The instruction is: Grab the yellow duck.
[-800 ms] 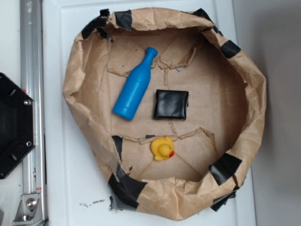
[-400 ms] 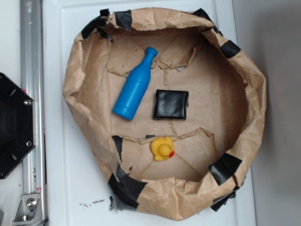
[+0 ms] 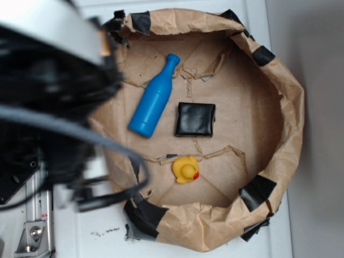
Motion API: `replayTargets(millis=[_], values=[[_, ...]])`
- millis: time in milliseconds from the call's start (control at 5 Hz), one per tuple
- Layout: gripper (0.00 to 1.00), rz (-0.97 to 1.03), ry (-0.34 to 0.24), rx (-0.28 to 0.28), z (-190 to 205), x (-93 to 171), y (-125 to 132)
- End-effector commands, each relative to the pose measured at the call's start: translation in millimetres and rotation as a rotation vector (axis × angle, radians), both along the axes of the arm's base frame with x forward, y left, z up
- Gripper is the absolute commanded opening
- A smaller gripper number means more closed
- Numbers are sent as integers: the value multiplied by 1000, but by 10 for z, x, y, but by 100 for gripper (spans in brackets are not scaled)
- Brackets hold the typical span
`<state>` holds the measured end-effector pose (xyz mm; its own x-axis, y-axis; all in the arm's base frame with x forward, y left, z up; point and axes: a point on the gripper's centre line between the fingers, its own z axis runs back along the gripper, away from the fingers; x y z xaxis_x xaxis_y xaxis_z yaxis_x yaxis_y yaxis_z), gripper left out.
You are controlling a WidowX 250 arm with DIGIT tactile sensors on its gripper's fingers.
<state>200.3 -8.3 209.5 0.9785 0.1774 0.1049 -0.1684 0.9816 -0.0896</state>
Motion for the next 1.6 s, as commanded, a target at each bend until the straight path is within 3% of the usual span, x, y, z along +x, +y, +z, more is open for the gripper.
replayTargets(millis=[0, 200, 400, 600, 1400], values=[[100, 506, -68, 60, -426, 221, 200], [100, 636, -13, 111, -749, 352, 198], [100, 552, 20, 34, -993, 492, 161], [100, 451, 6, -68, -1175, 608, 44], [100, 360, 35, -60, -1117, 457, -151]])
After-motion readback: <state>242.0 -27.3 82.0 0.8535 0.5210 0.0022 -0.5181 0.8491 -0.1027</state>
